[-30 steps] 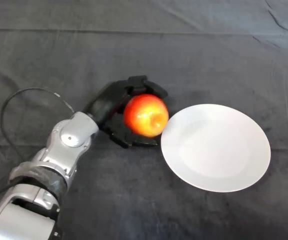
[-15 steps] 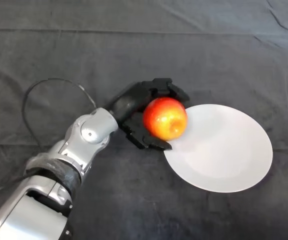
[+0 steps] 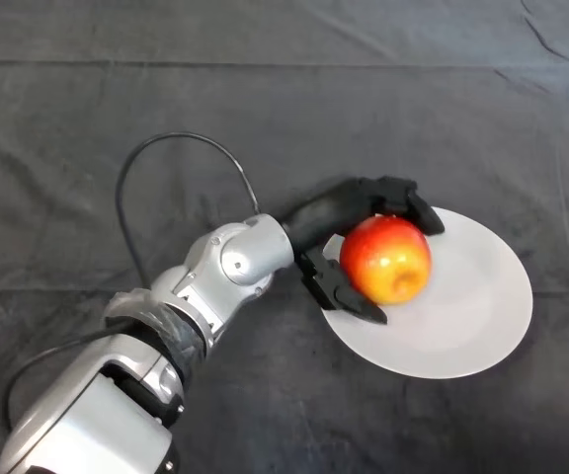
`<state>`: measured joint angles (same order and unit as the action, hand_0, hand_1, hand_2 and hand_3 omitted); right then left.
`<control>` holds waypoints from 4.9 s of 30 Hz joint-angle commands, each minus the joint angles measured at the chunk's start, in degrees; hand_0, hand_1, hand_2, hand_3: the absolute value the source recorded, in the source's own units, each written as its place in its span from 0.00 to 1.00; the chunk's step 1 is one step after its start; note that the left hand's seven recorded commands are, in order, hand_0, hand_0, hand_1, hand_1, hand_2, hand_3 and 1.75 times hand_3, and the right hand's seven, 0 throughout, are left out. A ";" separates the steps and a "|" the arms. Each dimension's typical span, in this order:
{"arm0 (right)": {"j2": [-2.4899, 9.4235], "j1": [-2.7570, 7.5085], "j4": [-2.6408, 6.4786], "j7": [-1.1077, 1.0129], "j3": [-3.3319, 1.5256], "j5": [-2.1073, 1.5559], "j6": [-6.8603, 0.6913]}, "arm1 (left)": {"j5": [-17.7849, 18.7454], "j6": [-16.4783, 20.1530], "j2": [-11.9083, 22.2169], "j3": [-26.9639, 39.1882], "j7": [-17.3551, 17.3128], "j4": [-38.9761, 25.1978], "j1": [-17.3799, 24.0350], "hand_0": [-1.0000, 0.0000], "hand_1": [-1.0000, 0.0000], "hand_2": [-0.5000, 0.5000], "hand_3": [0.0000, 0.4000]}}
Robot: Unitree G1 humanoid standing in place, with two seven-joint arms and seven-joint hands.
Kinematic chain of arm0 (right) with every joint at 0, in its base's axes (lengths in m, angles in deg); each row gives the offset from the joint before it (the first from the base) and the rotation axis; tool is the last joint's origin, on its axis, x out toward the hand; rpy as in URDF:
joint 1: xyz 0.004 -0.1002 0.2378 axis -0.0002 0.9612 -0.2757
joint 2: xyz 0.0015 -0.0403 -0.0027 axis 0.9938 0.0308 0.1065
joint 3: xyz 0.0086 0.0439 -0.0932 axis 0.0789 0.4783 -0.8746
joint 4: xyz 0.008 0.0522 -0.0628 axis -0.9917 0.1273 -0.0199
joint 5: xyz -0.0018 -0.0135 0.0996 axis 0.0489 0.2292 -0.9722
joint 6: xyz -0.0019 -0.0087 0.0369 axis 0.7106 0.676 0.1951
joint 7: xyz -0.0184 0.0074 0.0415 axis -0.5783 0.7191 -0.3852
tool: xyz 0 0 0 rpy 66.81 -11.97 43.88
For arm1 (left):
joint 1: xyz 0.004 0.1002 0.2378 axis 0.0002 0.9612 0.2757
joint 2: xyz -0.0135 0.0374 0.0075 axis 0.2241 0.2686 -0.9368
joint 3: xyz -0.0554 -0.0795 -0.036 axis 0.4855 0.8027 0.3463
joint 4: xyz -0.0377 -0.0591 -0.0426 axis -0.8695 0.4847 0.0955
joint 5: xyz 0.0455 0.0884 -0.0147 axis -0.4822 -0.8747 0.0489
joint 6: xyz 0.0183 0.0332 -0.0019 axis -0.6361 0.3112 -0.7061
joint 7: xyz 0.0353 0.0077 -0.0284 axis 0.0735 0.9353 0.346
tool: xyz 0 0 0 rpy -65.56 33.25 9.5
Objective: Move the apple to the plate
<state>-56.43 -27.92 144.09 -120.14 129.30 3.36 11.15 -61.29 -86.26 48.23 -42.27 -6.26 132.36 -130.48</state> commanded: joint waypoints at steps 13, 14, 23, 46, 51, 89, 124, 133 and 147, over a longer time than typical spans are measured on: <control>-0.97 -0.08 -0.03 0.21 0.85 -0.06 0.09 | -1.73 0.26 1.56 -7.88 0.31 -2.49 -2.44 1.00 1.00 0.50 0.00; -0.97 -0.08 -0.03 0.21 0.85 -0.06 0.09 | -1.67 0.31 1.65 -8.10 0.30 -2.50 -2.44 1.00 1.00 0.50 0.00; -0.99 -0.10 0.02 0.18 0.86 -0.06 0.10 | -1.12 1.00 2.20 -9.56 0.41 -2.52 -2.48 1.00 1.00 0.50 0.00; -1.01 -0.12 0.07 0.14 0.87 -0.04 0.12 | 1.90 -0.45 7.78 -4.87 0.67 -0.98 -1.94 1.00 1.00 0.50 0.00; -1.00 -0.12 0.07 0.14 0.87 -0.03 0.12 | 2.68 -1.32 9.46 -2.71 0.88 -0.54 -1.12 1.00 1.00 0.50 0.00; -0.94 -0.07 -0.06 0.19 0.86 0.00 0.12 | 11.22 -6.81 24.18 16.21 0.26 2.87 14.04 1.00 1.00 0.50 0.00; -0.89 -0.03 -0.19 0.26 0.84 0.00 0.11 | 32.88 0.98 30.61 44.79 -1.32 4.44 21.59 1.00 1.00 0.50 0.00; -0.90 -0.04 -0.17 0.25 0.85 -0.01 0.10 | 37.19 3.15 32.62 51.14 -0.97 4.66 22.87 1.00 1.00 0.50 0.00; -0.94 -0.06 -0.10 0.22 0.86 -0.01 0.10 | 42.26 6.18 35.50 59.52 1.54 5.38 25.36 1.00 1.00 0.50 0.00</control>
<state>-56.40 -27.96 144.09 -120.16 129.27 3.36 11.14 -19.42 -80.77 79.85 16.74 -5.12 135.19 -106.85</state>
